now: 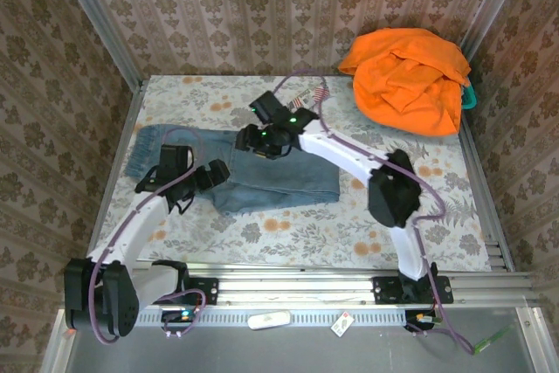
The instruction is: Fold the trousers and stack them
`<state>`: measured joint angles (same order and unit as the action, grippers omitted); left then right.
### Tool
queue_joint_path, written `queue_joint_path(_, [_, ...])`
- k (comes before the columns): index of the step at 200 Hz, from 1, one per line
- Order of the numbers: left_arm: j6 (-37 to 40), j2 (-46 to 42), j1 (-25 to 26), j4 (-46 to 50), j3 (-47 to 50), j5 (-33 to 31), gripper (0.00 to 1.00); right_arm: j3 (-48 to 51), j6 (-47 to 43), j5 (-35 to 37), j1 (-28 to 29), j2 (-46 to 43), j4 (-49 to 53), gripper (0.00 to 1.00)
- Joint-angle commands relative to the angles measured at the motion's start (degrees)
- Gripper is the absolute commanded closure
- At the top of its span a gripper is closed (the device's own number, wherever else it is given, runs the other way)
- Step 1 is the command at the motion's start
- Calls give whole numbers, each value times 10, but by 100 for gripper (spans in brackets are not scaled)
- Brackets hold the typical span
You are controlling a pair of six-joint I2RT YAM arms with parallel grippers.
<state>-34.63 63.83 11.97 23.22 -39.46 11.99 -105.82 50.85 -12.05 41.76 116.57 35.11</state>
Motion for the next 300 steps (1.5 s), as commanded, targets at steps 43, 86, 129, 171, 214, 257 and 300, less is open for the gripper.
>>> queue_joint_path(43, [47, 90, 65, 8, -82, -63, 3, 306, -183, -9, -186, -237, 30, 36])
queue_joint_path(86, [70, 173, 68, 2, -137, -70, 6, 435, -247, -65, -280, -288, 3, 32])
queue_joint_path(129, [81, 286, 77, -7, -198, -39, 13, 468, -255, -96, -286, -245, -40, 31])
queue_joint_path(171, [84, 336, 74, -22, -188, -46, 18, 466, -261, -176, -294, -163, -112, 31])
queue_joint_path(214, [71, 354, 64, -47, -147, -50, 20, 471, -231, -157, -295, -109, -142, 47])
queue_joint_path(257, [66, 364, 62, -69, -124, -37, 20, 503, -198, -212, -303, -124, -208, 97])
queue_joint_path(300, [59, 310, 65, -71, -100, -13, 18, 571, -152, -216, -375, -251, -223, 100])
